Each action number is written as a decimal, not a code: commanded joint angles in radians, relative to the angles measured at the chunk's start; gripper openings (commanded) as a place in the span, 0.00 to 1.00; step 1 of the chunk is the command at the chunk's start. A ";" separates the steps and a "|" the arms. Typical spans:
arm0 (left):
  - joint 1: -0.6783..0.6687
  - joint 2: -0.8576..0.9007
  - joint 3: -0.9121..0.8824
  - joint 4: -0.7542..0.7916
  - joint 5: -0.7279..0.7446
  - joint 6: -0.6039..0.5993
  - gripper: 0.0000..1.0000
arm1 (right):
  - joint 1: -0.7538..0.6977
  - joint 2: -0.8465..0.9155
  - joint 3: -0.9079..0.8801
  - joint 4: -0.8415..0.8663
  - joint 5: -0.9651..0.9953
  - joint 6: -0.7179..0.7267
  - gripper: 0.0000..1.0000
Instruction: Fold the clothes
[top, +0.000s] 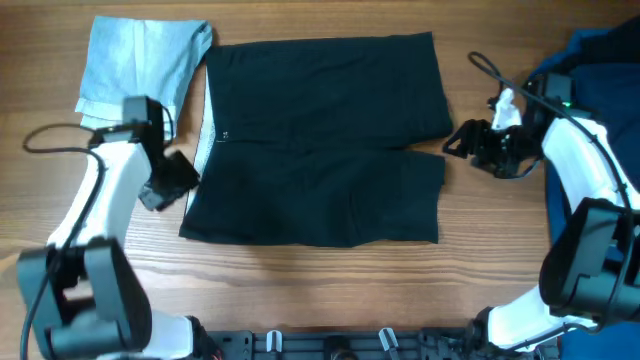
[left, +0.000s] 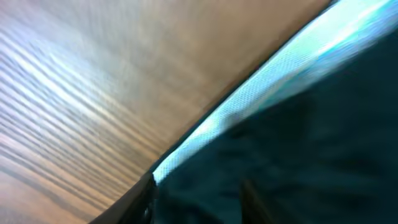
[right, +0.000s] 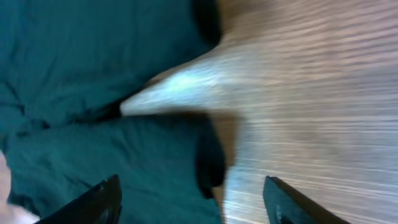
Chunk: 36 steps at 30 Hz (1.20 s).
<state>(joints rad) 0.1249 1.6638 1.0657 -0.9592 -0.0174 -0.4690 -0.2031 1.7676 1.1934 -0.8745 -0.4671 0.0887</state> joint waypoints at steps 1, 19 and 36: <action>-0.010 -0.152 0.100 0.036 0.021 -0.010 0.64 | 0.014 0.011 -0.068 0.024 -0.042 0.084 0.76; -0.105 0.141 0.097 0.146 0.035 0.021 0.56 | 0.015 0.011 -0.279 0.557 -0.214 0.381 0.09; -0.181 0.254 0.097 0.106 0.035 0.066 0.59 | 0.015 0.008 -0.262 0.541 -0.115 -0.116 0.59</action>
<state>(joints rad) -0.0517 1.8942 1.1610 -0.8333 0.0055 -0.4206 -0.1886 1.7683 0.9176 -0.3473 -0.6632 0.0238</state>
